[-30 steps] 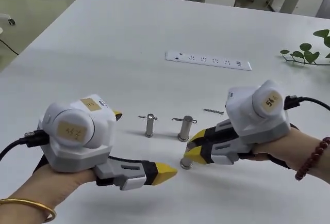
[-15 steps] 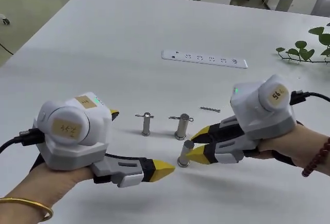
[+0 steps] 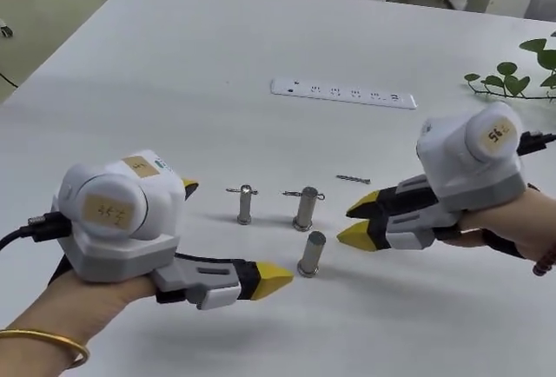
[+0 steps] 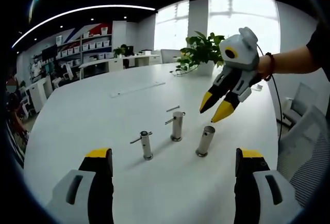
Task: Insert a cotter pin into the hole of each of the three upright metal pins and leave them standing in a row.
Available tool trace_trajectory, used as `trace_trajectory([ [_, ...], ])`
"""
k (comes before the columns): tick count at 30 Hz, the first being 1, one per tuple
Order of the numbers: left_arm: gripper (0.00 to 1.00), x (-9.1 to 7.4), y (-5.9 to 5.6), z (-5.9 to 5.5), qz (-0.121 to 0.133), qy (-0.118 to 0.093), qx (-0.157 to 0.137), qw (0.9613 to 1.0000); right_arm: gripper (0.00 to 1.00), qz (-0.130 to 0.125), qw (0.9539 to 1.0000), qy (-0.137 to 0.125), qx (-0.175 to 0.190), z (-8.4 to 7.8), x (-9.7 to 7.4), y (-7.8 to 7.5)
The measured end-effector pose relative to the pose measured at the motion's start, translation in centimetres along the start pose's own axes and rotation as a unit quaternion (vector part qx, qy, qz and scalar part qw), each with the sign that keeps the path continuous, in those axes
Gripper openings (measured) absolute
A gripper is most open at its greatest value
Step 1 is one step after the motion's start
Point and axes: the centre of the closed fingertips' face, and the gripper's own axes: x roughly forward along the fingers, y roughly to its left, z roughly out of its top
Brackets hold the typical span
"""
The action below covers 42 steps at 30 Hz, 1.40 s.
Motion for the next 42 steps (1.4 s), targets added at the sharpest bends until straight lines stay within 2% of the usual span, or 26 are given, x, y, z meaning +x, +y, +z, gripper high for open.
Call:
trace_trajectory([
  [8,0.99,0.1,0.2,0.3,0.001,-0.009,-0.004,0.9999,0.19,-0.05,0.9978,0.014,0.042,-1.4,0.0,-4.7],
  [16,0.99,0.3,0.4,0.1,0.002,-0.008,-0.005,1.0,0.19,-0.067,0.996,0.017,0.057,-1.7,0.3,-7.8],
  [23,0.99,0.5,0.4,-0.1,0.001,-0.004,-0.006,1.0,0.18,-0.075,0.9948,0.021,0.066,-1.8,0.9,-9.3],
  [42,0.99,0.7,0.2,-0.1,-0.003,-0.001,0.0,1.0,0.15,-0.102,0.9928,0.027,0.056,-1.6,3.1,-12.6],
])
